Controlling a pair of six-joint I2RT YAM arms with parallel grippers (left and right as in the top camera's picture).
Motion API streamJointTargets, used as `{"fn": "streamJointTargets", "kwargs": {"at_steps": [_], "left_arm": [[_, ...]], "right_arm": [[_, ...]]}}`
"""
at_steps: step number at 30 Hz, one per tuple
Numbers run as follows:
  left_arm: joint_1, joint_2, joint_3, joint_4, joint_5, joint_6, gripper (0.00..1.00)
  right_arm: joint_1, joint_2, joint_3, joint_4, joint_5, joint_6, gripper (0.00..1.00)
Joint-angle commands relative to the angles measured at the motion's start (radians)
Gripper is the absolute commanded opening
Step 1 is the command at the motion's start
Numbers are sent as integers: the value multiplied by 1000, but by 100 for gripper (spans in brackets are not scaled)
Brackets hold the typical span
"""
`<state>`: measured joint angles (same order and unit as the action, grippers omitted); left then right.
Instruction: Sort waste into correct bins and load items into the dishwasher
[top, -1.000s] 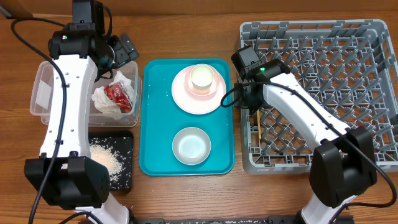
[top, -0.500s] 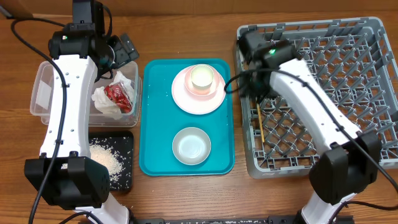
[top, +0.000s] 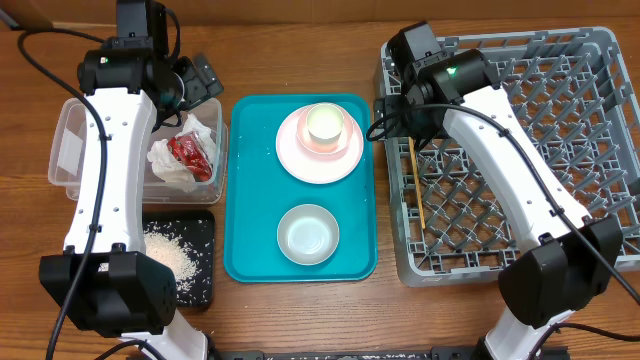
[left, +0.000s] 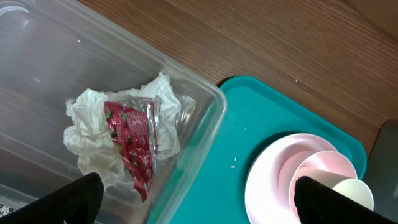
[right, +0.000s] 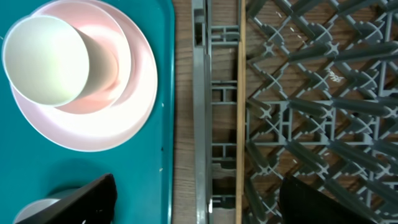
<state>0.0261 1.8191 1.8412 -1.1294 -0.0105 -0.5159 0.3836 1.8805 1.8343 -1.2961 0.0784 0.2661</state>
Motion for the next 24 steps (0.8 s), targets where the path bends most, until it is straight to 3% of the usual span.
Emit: {"fn": "streamJointTargets", "kwargs": {"at_steps": [1,8,9,11,12,14,18,24], "left_arm": [[-6,-14,14,4,4,12,100],[-6,-14,14,4,4,12,100],[-6,-14,14,4,4,12,100],[-6,-14,14,4,4,12,100],[-6,-14,14,4,4,12,100],[-6,-14,14,4,4,12,100],[-6,-14,14,4,4,12,100],[-6,-14,14,4,4,12,100]], "right_arm": [[-5,-14,-34,20,-51,-13,86],[-5,-13,-161,154,-54,-13,85],[-5,-13,-174,171,-54,-12,78],[-5,-13,-223,230,-54,-12,43],[-5,-13,-242,253,-54,-12,40],[-6,-13,-290,311,-42,-12,20],[-6,-13,-388,458,-18,-12,18],[-6,-13,-402,481,-16,-12,14]]}}
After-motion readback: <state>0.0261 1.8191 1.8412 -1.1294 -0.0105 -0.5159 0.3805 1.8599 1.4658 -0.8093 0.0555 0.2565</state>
